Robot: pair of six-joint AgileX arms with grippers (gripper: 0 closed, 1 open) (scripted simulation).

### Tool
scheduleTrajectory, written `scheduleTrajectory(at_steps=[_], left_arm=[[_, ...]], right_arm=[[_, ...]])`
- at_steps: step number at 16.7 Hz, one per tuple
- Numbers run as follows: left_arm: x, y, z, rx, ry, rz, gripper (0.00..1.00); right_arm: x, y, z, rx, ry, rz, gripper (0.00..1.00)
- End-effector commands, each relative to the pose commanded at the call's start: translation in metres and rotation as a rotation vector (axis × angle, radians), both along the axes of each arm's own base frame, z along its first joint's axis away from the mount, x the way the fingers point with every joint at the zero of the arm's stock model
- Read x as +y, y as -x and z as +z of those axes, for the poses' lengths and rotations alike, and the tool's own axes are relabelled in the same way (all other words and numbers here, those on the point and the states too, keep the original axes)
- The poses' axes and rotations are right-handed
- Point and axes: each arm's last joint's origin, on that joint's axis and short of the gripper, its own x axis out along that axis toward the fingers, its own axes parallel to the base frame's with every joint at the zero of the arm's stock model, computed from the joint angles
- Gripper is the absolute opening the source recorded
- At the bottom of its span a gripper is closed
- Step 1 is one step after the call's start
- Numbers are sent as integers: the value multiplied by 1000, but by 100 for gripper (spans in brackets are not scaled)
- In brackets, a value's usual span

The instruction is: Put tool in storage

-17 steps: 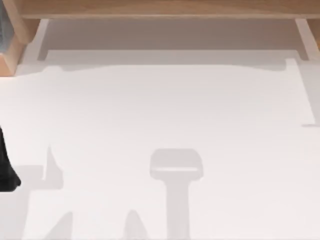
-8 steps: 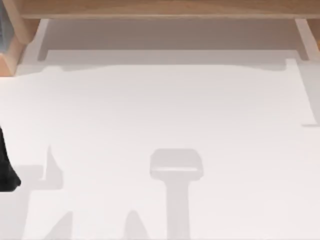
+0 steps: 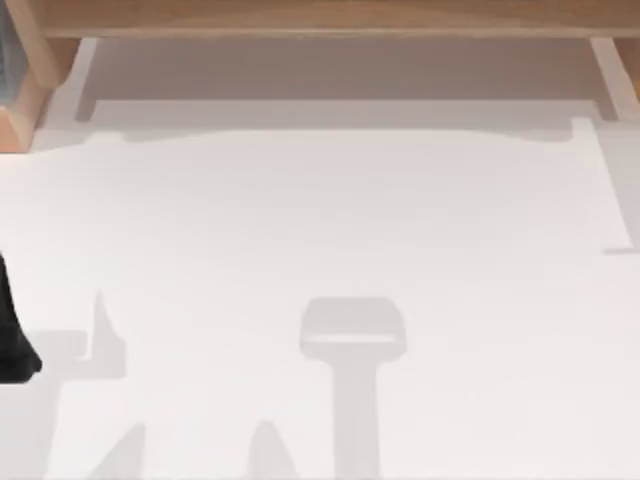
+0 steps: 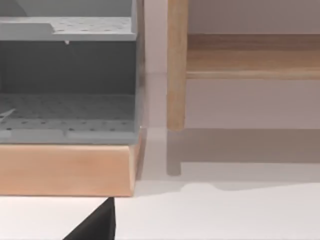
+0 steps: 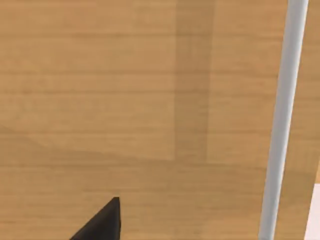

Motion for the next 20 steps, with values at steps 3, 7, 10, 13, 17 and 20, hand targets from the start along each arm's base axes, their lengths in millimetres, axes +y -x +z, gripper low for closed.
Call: scheduleTrajectory(at_steps=[3,7,10,13,17,20], left_arm=[[0,0,0,0,0,0,100],[0,0,0,0,0,0,100],[0,0,0,0,0,0,100],[0,0,0,0,0,0,100],[0,0,0,0,0,0,100],[0,0,0,0,0,0,100]], right_arm=[[0,8,0,1,-1,0,100],[0,16,0,1,0,0,100],[1,15,-1,3,-3,3,100],[-2,18,-5,40,-81,-31,100],[-15,24,-8,128,-347,-145,100],[-24,22,-2,196,-599,-241,100]])
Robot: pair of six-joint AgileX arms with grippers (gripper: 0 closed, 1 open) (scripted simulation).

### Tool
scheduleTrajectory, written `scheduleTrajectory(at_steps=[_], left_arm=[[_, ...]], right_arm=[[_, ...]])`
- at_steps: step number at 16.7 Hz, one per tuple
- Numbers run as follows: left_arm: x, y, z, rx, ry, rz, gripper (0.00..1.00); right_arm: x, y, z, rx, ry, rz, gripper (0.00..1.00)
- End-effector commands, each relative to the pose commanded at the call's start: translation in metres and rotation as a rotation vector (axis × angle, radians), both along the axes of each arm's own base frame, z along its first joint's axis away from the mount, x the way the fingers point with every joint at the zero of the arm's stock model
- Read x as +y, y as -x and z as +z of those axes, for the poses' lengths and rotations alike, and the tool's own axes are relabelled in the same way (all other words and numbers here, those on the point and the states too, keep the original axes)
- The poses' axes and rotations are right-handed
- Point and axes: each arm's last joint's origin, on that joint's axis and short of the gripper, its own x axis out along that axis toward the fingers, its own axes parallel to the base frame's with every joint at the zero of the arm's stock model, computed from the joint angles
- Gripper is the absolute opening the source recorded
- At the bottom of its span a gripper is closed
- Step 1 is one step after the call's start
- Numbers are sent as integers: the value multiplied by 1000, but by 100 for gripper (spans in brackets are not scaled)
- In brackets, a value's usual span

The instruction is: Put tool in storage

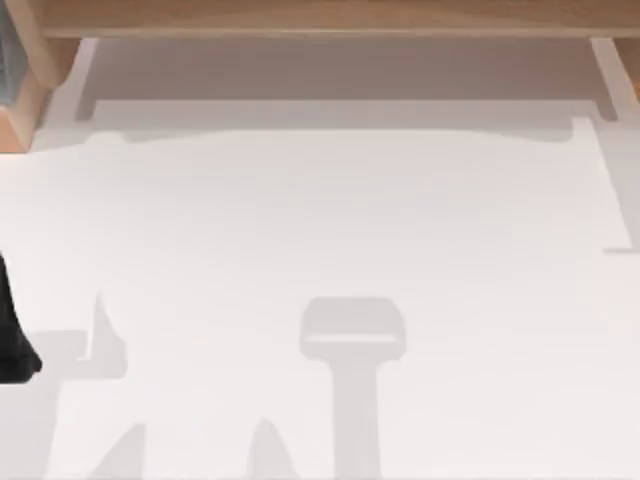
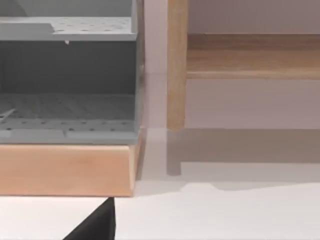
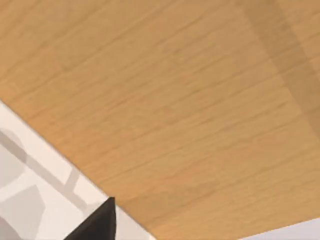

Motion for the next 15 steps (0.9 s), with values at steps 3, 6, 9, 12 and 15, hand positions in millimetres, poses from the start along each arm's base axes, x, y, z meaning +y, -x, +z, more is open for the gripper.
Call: scheduleTrajectory(at_steps=[3,6,9,12,15], left_arm=[[0,0,0,0,0,0,100],[0,0,0,0,0,0,100],[0,0,0,0,0,0,100],[0,0,0,0,0,0,100],[0,0,0,0,0,0,100]], right_arm=[[-4,-3,12,85,-241,-98,100],[3,-8,23,200,-439,-181,100],[16,-10,26,328,-595,-260,100],[28,-7,24,455,-733,-340,100],[43,-9,31,579,-843,-399,100]])
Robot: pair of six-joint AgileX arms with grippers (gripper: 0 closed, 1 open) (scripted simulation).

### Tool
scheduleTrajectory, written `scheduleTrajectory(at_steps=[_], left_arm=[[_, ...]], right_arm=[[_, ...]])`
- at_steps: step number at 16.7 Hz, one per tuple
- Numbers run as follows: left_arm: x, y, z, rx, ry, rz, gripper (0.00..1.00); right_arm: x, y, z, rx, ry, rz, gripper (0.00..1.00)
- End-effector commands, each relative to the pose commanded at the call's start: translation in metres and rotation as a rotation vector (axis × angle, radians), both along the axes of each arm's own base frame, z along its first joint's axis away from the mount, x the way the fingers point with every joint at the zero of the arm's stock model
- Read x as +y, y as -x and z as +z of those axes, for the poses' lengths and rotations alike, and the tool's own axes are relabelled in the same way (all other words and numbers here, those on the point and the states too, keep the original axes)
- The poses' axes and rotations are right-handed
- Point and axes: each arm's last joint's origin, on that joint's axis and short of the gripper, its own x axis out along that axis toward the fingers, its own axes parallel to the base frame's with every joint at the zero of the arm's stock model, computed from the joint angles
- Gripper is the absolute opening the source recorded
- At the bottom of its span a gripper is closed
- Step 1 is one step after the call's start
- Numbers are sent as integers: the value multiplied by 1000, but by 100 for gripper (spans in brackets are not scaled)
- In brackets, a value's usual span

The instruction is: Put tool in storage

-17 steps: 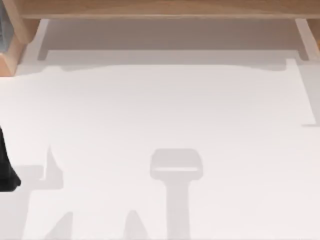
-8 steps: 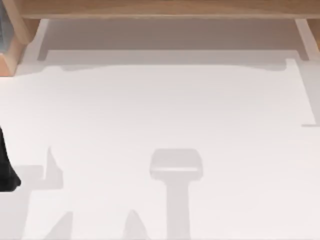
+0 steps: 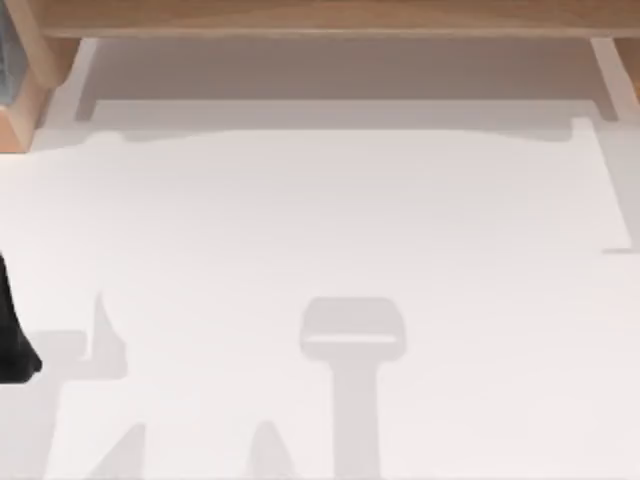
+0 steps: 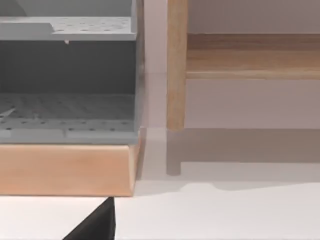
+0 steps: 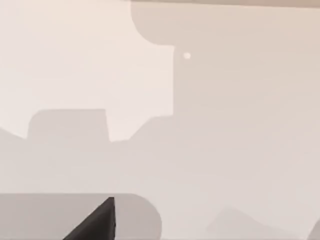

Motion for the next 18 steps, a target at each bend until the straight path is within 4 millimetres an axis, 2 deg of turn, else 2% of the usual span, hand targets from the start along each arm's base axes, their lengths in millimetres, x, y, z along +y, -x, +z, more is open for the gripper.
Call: scheduleTrajectory(at_steps=[4,9,13,18], left_arm=[[0,0,0,0,0,0,100],[0,0,0,0,0,0,100],[0,0,0,0,0,0,100],[0,0,0,0,0,0,100]], right_arm=[[28,-9,29,175,-86,2,100],[74,-11,71,396,-32,58,100],[100,-4,73,562,23,97,100],[105,-2,71,598,33,106,100]])
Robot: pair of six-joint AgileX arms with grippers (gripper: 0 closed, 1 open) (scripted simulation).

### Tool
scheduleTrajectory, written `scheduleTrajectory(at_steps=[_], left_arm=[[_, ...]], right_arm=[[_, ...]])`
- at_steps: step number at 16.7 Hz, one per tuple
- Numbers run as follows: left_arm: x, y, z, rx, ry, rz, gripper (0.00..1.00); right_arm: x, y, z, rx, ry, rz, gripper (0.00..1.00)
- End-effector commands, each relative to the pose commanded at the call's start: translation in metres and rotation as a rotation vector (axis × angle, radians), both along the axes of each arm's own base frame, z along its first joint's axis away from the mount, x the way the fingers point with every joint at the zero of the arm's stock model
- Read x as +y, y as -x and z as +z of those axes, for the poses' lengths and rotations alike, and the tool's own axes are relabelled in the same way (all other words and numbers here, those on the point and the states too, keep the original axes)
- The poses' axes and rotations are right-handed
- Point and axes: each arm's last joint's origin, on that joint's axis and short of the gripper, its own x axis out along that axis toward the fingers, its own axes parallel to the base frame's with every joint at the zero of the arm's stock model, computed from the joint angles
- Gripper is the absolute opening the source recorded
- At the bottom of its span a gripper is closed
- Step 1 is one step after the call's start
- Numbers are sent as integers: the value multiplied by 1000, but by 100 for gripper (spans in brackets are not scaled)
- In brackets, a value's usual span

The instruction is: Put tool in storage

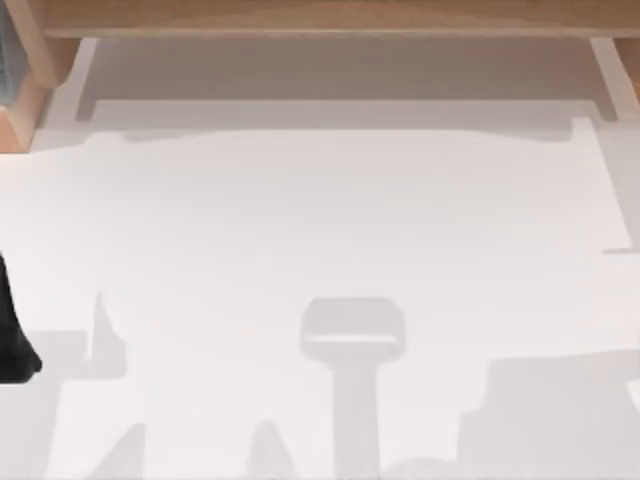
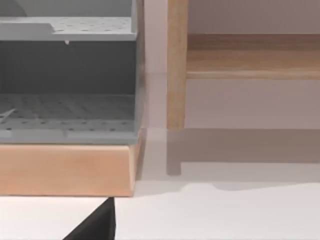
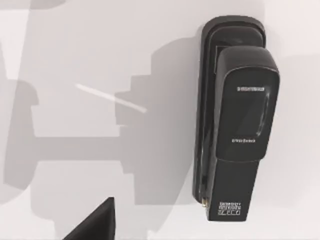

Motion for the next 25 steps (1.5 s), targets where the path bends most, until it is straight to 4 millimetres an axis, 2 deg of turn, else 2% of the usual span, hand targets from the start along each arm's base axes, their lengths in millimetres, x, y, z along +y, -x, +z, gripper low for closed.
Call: scheduleTrajectory(at_steps=[4,12,16,25], left_arm=[[0,0,0,0,0,0,100],[0,0,0,0,0,0,100],[0,0,0,0,0,0,100],[0,0,0,0,0,0,100]], right_arm=[[-1,0,-4,1,-1,-1,100],[0,0,-67,-3,1,0,100],[0,0,-70,0,0,0,100],[0,0,-70,0,0,0,32]])
